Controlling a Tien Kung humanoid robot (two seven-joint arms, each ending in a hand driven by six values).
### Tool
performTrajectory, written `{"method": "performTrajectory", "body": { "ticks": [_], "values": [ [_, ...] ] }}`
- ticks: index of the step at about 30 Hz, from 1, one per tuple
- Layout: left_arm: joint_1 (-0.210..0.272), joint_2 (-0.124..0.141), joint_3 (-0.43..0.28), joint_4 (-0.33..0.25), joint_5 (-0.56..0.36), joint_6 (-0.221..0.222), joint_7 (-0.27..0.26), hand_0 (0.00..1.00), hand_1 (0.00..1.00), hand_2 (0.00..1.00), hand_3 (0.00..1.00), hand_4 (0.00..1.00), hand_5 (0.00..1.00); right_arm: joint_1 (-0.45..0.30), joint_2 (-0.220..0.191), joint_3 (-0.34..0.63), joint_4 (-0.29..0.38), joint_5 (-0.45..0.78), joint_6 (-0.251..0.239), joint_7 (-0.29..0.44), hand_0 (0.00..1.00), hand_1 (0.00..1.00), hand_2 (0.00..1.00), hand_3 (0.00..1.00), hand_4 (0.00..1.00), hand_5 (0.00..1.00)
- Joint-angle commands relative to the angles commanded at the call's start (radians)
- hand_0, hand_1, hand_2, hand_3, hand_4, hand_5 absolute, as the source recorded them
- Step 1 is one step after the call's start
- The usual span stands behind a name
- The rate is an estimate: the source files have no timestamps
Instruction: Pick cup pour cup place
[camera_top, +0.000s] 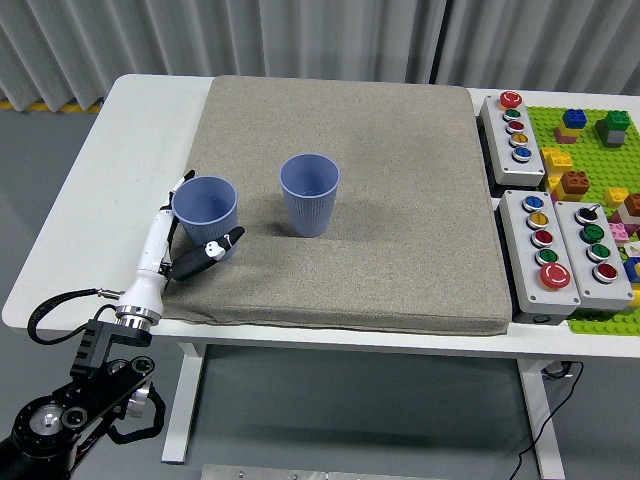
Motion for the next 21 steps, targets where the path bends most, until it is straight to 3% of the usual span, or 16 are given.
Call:
{"method": "performTrajectory", "body": {
  "ticks": [3, 21],
  "values": [
    [0.003, 0.003, -0.003, -0.004, 0.010, -0.008, 0.011, 0.909, 0.911, 0.998, 0.998, 0.982, 0.450, -0.001, 0.000, 0.001, 0.000, -0.002, 0.000, 0.000, 0.640, 0.605, 0.510, 0.588, 0.002, 0.002],
    [0.081, 0.044, -0.061, -0.086, 0.036, -0.007, 0.015, 0.917, 0.918, 0.998, 0.998, 0.988, 0.451, -0.004, 0.000, 0.005, 0.000, -0.006, 0.003, 0.001, 0.640, 0.604, 0.510, 0.588, 0.002, 0.002]
  ]
}}
